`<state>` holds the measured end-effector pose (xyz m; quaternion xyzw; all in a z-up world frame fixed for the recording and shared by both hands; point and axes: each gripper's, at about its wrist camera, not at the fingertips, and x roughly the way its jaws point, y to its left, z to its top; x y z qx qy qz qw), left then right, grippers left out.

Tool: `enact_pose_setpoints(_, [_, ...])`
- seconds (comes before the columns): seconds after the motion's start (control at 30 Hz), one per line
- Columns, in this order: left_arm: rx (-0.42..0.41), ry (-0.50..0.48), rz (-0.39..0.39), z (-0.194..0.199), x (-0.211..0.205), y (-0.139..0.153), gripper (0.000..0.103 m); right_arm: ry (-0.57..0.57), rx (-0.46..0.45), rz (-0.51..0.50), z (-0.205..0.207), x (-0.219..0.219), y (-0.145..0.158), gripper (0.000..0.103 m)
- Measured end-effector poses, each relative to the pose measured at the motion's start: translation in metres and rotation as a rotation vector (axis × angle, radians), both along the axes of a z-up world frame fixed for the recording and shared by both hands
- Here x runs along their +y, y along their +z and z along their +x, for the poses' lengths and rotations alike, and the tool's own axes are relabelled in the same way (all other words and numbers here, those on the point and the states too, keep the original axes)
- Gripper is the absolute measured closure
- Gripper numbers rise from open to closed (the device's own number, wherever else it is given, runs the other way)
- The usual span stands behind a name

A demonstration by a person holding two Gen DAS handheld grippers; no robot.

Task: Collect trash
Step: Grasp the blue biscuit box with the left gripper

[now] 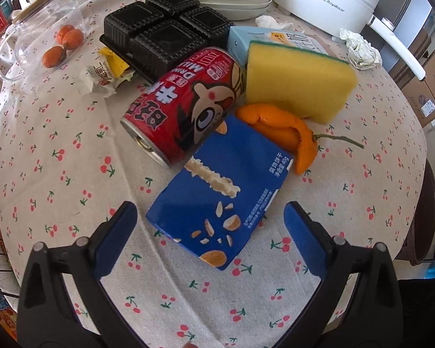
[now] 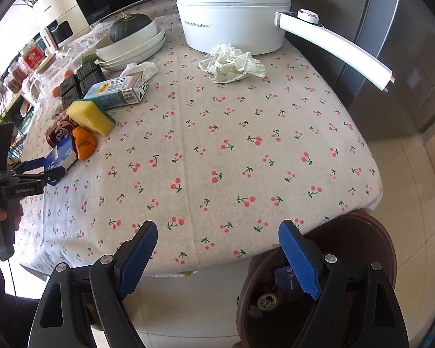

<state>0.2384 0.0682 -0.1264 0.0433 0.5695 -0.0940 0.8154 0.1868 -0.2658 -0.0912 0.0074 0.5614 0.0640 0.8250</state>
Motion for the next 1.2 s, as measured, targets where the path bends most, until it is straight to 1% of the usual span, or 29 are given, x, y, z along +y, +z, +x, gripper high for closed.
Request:
enact_pose_setpoints(0.1, [0.009, -0.006, -0.008, 0.002, -0.005, 0.0, 0.012, 0.009, 0.004, -0.016, 0.003, 0.004, -0.002, 0.016])
enact_pose_setpoints(0.17, [0.015, -0.009, -0.008, 0.001, -0.008, 0.001, 0.022, 0.016, 0.003, -0.024, 0.005, 0.008, -0.003, 0.016])
enact_pose_setpoints(0.23, [0.028, -0.012, -0.026, -0.001, -0.01, 0.002, 0.03, 0.023, -0.002, -0.028, 0.006, 0.011, -0.001, 0.016])
enact_pose_setpoints(0.4, [0.032, -0.009, -0.02, -0.019, -0.006, 0.009, 0.031, 0.029, -0.026, -0.008, 0.012, 0.028, 0.006, 0.016])
enact_pose_setpoints(0.57, [0.008, 0.058, -0.088, -0.043, 0.019, 0.033, 0.031, 0.067, -0.053, 0.016, 0.024, 0.059, 0.008, 0.015])
enact_pose_setpoints(0.63, [-0.022, 0.078, -0.109, -0.053, 0.032, 0.046, 0.031, 0.09, -0.081, 0.019, 0.031, 0.075, 0.01, 0.015])
enact_pose_setpoints(0.77, [-0.095, 0.123, -0.11, -0.065, 0.051, 0.063, 0.031, 0.133, -0.157, 0.036, 0.047, 0.109, 0.013, 0.015])
enact_pose_setpoints(0.83, [-0.114, 0.161, -0.112, -0.069, 0.059, 0.067, 0.031, 0.157, -0.19, 0.038, 0.054, 0.127, 0.013, 0.015])
enact_pose_setpoints(0.93, [-0.118, 0.208, -0.132, -0.072, 0.069, 0.067, 0.031, 0.213, -0.23, 0.031, 0.066, 0.154, 0.009, 0.015])
enact_pose_setpoints(1.0, [-0.127, 0.221, -0.132, -0.074, 0.074, 0.068, 0.031, 0.239, -0.252, 0.016, 0.073, 0.168, 0.004, 0.015])
enact_pose_setpoints(1.2, [-0.138, 0.229, -0.137, -0.075, 0.082, 0.071, 0.031, 0.227, -0.284, -0.007, 0.096, 0.187, -0.013, 0.015])
